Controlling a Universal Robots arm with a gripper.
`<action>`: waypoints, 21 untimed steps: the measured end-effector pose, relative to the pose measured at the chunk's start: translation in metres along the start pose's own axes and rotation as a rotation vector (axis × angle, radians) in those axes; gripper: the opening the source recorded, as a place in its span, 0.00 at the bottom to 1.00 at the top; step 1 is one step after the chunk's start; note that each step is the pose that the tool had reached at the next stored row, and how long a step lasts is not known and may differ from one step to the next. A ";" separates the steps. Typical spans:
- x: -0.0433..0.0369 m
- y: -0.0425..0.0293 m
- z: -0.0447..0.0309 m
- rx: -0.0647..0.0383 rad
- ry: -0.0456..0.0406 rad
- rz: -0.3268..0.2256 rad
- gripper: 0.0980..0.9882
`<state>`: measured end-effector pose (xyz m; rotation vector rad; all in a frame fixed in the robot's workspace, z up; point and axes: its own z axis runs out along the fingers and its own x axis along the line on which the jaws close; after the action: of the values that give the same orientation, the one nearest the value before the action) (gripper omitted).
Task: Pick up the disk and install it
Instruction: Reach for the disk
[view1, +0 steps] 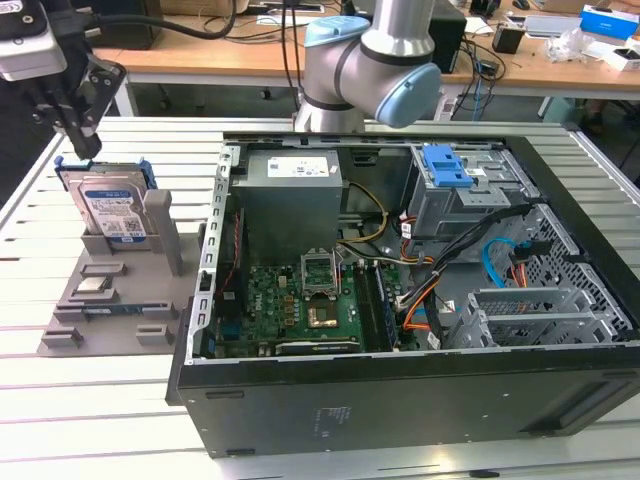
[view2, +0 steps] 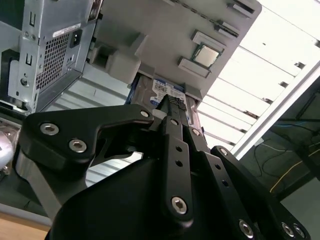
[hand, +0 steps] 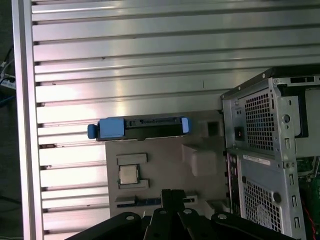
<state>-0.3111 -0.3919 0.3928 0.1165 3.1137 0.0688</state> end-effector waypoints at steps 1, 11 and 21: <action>0.0019 0.0005 0.0001 0.000 0.0000 0.000 0.01; 0.0226 0.0143 0.0022 0.000 0.0000 0.000 0.01; 0.0230 0.0143 0.0022 0.000 0.0000 0.000 0.01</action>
<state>-0.3329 -0.3759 0.3908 0.1166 3.1137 0.0689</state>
